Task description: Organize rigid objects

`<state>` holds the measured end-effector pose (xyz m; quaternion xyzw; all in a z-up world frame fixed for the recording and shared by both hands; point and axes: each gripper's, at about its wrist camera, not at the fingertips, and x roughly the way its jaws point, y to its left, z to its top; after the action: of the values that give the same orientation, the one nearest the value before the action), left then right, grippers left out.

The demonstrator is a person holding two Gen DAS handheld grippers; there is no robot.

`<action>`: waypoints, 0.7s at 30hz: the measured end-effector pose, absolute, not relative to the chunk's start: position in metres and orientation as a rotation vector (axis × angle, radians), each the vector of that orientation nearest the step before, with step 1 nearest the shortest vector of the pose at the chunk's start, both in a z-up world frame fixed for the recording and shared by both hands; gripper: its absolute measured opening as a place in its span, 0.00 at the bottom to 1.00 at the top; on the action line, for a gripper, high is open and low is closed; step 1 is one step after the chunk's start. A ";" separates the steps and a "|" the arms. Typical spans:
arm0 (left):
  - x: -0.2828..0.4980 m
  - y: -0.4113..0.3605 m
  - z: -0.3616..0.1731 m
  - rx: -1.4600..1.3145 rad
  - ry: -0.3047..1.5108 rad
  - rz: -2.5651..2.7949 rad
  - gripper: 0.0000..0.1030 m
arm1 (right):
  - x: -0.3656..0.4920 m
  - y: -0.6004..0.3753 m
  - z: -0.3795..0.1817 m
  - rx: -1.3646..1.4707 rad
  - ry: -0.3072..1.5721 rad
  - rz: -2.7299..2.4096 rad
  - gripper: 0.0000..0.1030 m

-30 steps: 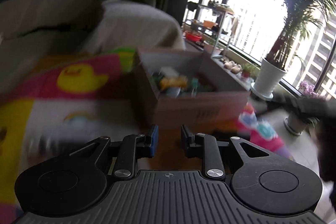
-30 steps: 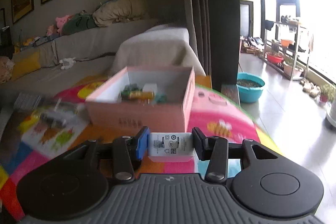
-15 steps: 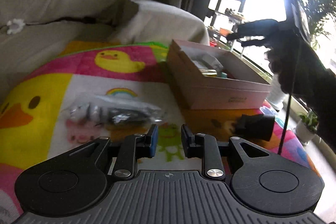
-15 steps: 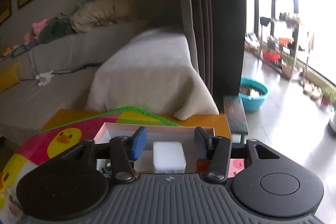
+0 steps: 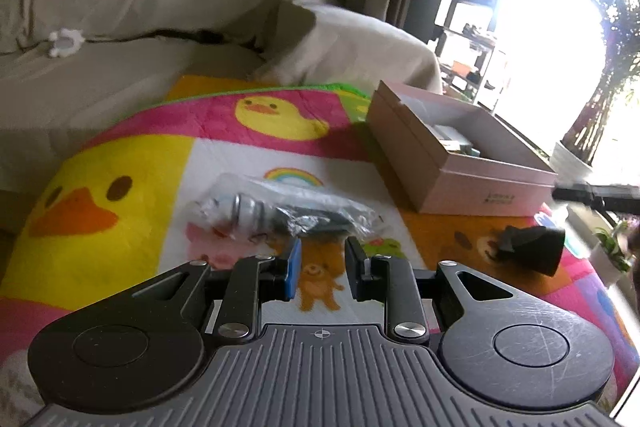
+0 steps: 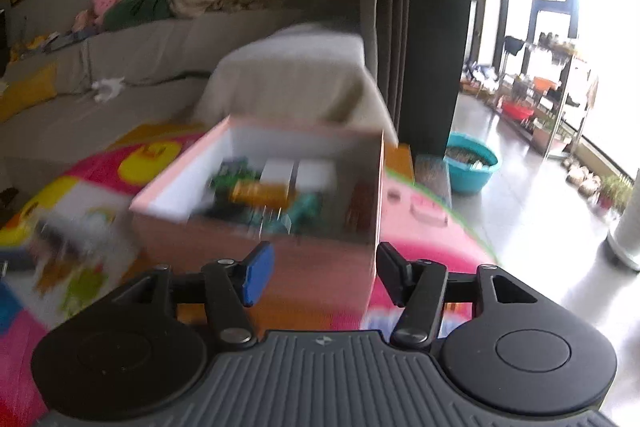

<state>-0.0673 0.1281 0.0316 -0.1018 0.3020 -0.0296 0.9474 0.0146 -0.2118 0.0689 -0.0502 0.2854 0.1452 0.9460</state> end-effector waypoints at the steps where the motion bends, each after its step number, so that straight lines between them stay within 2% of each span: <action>1: -0.067 0.128 0.033 -0.202 0.615 -0.058 0.26 | 0.008 -0.214 0.064 -0.103 0.587 0.295 0.56; 7: -0.062 0.128 0.039 -0.172 0.616 -0.042 0.26 | -0.007 -0.226 0.034 -0.038 0.636 0.256 0.56; 14: -0.046 0.163 0.056 -0.213 0.479 0.083 0.26 | -0.012 -0.226 0.015 0.006 0.660 0.270 0.57; 21: -0.013 0.188 0.033 -0.329 0.632 0.027 0.26 | -0.012 -0.237 0.014 0.077 0.657 0.261 0.58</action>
<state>-0.0128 0.1882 0.0329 -0.1608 0.3094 0.0133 0.9371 -0.0123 -0.2372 0.0142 0.0375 0.3218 0.1276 0.9374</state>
